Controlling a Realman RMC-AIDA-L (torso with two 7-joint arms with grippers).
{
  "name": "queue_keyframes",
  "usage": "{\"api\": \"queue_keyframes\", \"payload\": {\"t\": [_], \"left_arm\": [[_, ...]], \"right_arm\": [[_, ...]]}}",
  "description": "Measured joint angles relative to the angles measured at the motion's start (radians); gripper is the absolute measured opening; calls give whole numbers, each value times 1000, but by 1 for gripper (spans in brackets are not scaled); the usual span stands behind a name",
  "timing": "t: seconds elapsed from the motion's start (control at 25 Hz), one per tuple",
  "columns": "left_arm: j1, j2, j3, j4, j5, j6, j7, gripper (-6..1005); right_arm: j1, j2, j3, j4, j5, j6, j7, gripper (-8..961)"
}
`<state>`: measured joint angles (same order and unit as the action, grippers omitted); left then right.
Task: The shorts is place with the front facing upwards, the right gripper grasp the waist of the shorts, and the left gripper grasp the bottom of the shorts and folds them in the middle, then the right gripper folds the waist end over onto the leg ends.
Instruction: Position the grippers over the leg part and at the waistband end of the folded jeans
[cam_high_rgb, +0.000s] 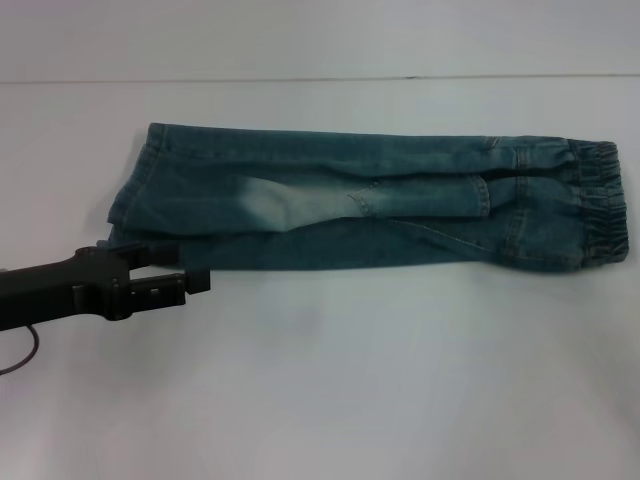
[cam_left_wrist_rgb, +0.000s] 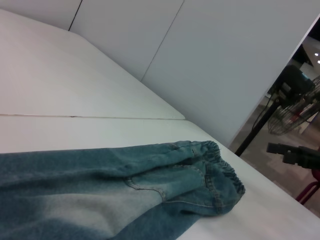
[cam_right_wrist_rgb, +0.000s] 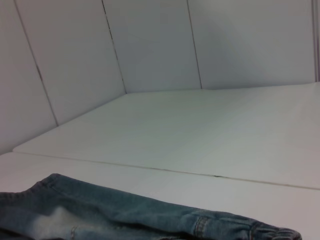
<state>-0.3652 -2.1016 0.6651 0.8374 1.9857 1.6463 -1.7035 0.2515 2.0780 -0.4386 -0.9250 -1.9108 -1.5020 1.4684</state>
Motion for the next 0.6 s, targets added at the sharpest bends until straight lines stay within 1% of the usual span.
{"api": "queue_keyframes", "payload": {"t": [0.6], "left_arm": [[-1,1,-3,0,7,-38,-8,827]], "right_arm": [[1,-6,0,-6,-31,0,25,877]]}}
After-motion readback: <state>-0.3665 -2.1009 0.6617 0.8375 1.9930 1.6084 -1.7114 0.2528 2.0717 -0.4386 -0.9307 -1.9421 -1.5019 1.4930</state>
